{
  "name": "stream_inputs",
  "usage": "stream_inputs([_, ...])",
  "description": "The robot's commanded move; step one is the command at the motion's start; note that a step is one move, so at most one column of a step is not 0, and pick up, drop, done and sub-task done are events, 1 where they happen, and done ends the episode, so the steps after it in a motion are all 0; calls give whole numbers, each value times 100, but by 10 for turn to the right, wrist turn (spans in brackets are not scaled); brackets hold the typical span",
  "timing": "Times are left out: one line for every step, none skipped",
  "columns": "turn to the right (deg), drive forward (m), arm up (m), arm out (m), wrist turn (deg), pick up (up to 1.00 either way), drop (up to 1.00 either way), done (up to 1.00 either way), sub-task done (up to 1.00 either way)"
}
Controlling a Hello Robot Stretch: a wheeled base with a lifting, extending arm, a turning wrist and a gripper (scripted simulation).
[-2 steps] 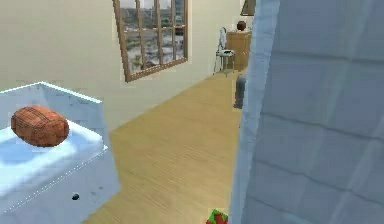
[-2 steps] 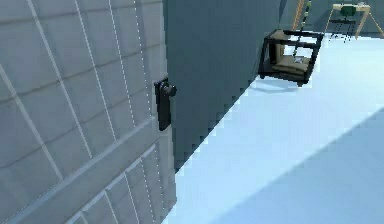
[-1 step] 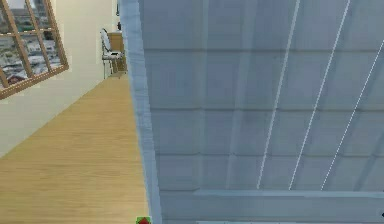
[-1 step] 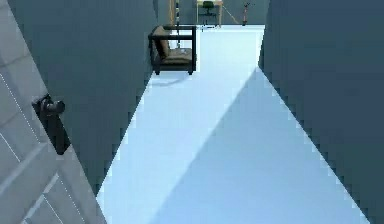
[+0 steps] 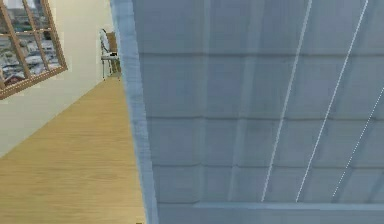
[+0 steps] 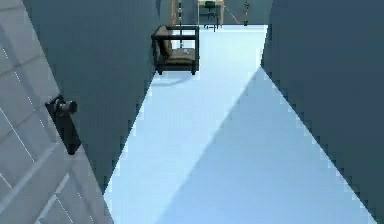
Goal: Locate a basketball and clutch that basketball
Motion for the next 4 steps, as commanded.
stream_inputs([-450,0,0,0,0,0,0,0,0])
stream_inputs([-90,0,0,0,0,0,0,0,0])
stream_inputs([0,15,0,0,0,0,0,0,0])
stream_inputs([-120,0,0,0,0,0,0,0,0])
